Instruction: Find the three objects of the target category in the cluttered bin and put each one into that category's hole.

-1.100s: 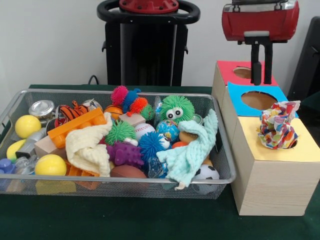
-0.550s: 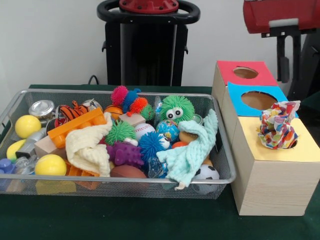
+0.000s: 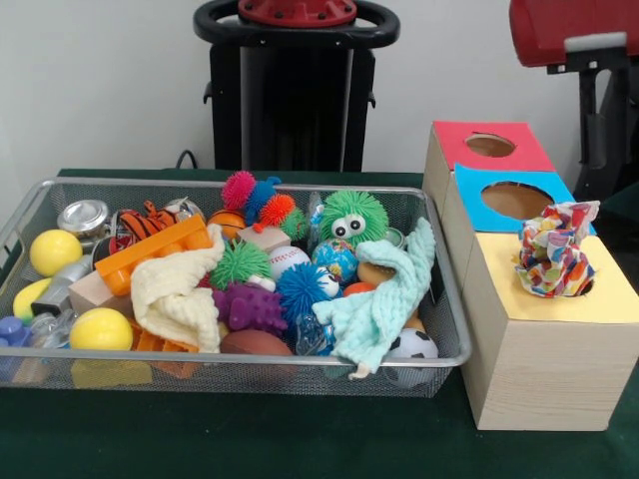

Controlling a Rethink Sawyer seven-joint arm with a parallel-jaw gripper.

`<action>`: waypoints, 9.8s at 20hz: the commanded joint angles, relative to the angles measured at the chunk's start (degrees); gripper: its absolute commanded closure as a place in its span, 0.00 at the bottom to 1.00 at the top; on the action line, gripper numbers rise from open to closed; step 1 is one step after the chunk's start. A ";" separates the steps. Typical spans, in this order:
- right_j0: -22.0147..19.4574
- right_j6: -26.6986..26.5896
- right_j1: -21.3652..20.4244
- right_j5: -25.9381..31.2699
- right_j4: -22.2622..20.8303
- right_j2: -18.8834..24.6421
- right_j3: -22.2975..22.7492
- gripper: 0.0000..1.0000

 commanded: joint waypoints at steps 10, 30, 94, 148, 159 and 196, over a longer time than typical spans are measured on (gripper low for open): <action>3.61 2.43 6.33 10.56 -7.33 -6.00 -3.94 1.00; 5.12 9.63 8.03 -0.76 -3.80 -7.31 -0.98 1.00; 4.73 4.22 13.60 12.76 10.16 -7.22 0.98 1.00; 3.44 7.34 7.77 11.43 12.08 1.95 11.11 1.00; 7.05 9.45 6.53 14.81 11.54 -1.96 9.07 1.00; 14.90 9.95 16.28 10.21 6.91 -12.46 1.55 1.00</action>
